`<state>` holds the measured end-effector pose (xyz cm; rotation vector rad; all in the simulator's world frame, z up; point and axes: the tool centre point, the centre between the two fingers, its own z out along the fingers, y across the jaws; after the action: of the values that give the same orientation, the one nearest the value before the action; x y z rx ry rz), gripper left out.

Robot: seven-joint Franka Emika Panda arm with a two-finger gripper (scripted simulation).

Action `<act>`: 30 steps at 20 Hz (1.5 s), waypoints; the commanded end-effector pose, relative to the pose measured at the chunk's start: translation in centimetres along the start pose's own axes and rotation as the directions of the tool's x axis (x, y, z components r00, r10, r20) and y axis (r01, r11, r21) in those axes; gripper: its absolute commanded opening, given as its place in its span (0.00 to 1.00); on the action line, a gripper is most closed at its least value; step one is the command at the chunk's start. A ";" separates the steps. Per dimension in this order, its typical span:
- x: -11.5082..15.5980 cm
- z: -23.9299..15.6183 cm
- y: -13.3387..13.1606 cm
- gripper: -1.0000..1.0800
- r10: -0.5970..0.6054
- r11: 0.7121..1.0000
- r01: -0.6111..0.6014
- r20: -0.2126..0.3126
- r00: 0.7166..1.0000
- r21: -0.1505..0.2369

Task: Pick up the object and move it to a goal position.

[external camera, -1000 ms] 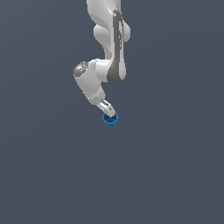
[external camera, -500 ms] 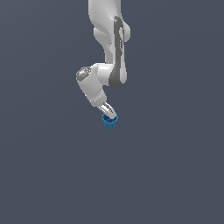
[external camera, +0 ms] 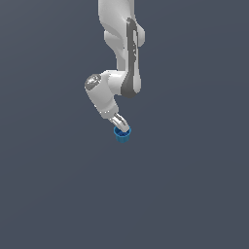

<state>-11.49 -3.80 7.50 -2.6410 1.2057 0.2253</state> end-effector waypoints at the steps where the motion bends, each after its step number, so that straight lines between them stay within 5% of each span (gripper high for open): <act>1: 0.1 -0.2 -0.1 0.00 0.000 1.000 0.000 -0.001 1.000 0.001; 12: 0.8 -5.2 -1.2 0.00 0.002 1.000 -0.002 -0.002 1.000 -0.002; 30: 3.3 -22.2 -5.6 0.00 0.004 1.000 -0.004 -0.005 1.000 -0.006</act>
<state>-4.62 -8.30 27.37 -2.6457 1.2139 0.2264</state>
